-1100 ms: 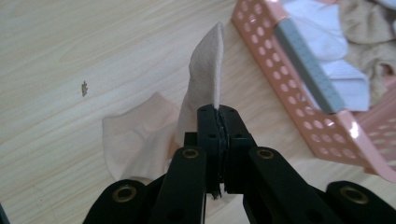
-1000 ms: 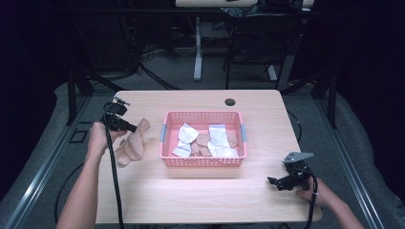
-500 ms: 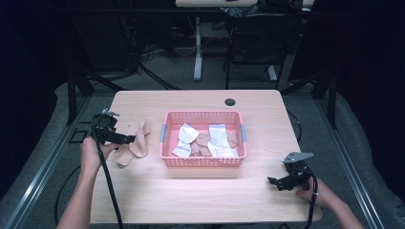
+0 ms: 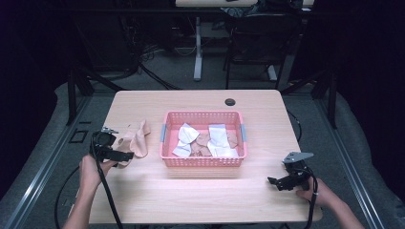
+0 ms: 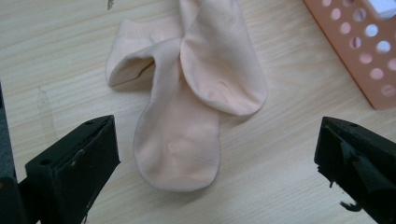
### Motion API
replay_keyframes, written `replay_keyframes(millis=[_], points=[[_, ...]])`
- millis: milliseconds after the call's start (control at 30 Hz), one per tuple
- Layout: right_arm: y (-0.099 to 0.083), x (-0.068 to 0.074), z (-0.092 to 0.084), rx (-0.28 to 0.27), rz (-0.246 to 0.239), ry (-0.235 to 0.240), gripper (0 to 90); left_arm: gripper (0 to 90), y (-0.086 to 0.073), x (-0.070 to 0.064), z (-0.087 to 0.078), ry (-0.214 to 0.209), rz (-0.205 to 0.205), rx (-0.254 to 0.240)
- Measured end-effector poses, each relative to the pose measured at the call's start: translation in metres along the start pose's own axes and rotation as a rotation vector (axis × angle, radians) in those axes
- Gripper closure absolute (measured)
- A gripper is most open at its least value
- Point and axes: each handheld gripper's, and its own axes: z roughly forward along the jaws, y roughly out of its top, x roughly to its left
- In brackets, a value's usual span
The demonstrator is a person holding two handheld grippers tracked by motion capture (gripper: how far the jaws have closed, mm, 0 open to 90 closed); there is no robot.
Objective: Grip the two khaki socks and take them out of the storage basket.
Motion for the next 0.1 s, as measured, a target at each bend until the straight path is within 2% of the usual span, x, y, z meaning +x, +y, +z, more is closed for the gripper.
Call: replay_keyframes(millis=[100], points=[[0.0001,-0.0002,-0.0001,0.001,-0.002,0.002,0.0,0.0,-0.0001,0.002,0.0027,0.001,-0.001,0.004]])
